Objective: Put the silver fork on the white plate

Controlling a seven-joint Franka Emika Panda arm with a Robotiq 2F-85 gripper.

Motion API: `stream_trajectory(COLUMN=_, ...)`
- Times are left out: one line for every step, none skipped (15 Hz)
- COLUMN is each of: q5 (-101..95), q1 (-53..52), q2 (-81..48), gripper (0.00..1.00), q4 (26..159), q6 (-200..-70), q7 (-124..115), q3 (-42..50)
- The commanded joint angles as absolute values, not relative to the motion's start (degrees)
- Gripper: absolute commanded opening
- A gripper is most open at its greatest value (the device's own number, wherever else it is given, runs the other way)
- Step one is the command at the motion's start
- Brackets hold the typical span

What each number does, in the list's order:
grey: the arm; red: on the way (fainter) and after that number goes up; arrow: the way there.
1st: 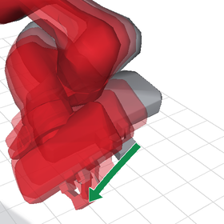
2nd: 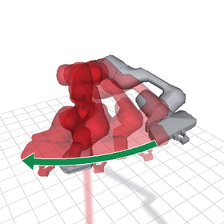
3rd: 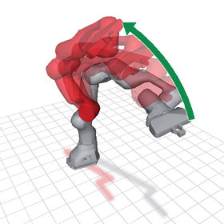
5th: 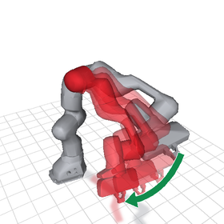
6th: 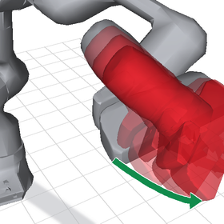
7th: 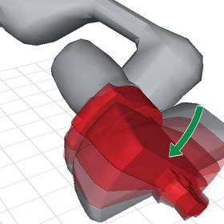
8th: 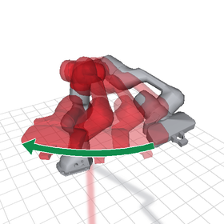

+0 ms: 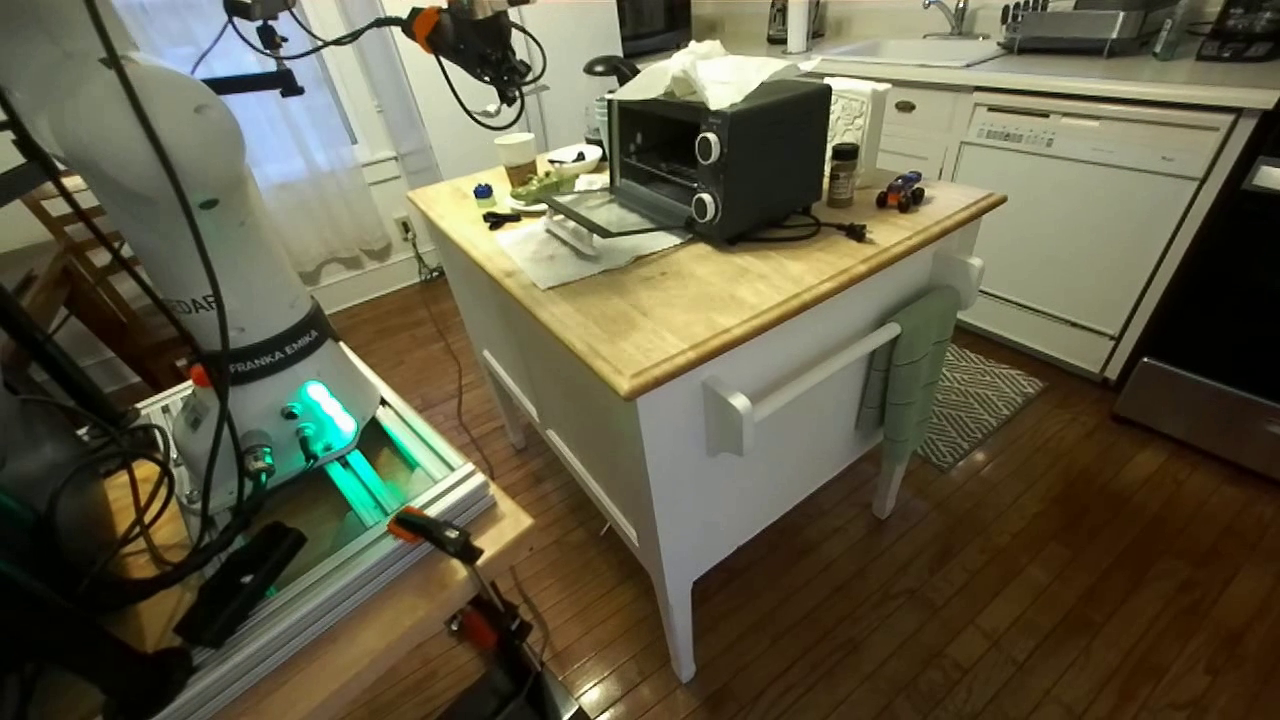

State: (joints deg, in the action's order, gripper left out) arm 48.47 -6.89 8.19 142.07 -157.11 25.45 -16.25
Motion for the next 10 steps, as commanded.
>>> stream_trajectory(q5=48.3, q1=-6.9, q2=6.4, gripper=0.11, q4=141.8, q6=-160.6, q7=23.4, q3=-18.1)
stream_trajectory(q5=48.3, q1=-6.9, q2=5.0, gripper=0.11, q4=141.4, q6=-162.4, q7=22.5, q3=-19.1)
stream_trajectory(q5=48.3, q1=-6.9, q2=4.0, gripper=0.11, q4=140.9, q6=-163.0, q7=22.2, q3=-19.4)
stream_trajectory(q5=48.3, q1=-6.8, q2=3.5, gripper=0.11, q4=140.6, q6=-163.1, q7=22.2, q3=-19.3)
stream_trajectory(q5=48.3, q1=-6.6, q2=3.3, gripper=0.11, q4=140.4, q6=-163.1, q7=22.2, q3=-19.2)
stream_trajectory(q5=48.3, q1=-6.4, q2=3.3, gripper=0.11, q4=140.3, q6=-163.1, q7=22.2, q3=-19.2)
stream_trajectory(q5=48.3, q1=-6.4, q2=3.3, gripper=0.11, q4=140.2, q6=-163.1, q7=22.2, q3=-19.2)
stream_trajectory(q5=48.3, q1=-6.4, q2=3.3, gripper=0.11, q4=140.1, q6=-163.1, q7=22.2, q3=-19.2)
stream_trajectory(q5=48.3, q1=-6.4, q2=3.3, gripper=0.11, q4=140.1, q6=-163.1, q7=22.2, q3=-19.2)
stream_trajectory(q5=48.3, q1=-6.4, q2=3.3, gripper=0.11, q4=140.1, q6=-163.1, q7=22.2, q3=-19.2)
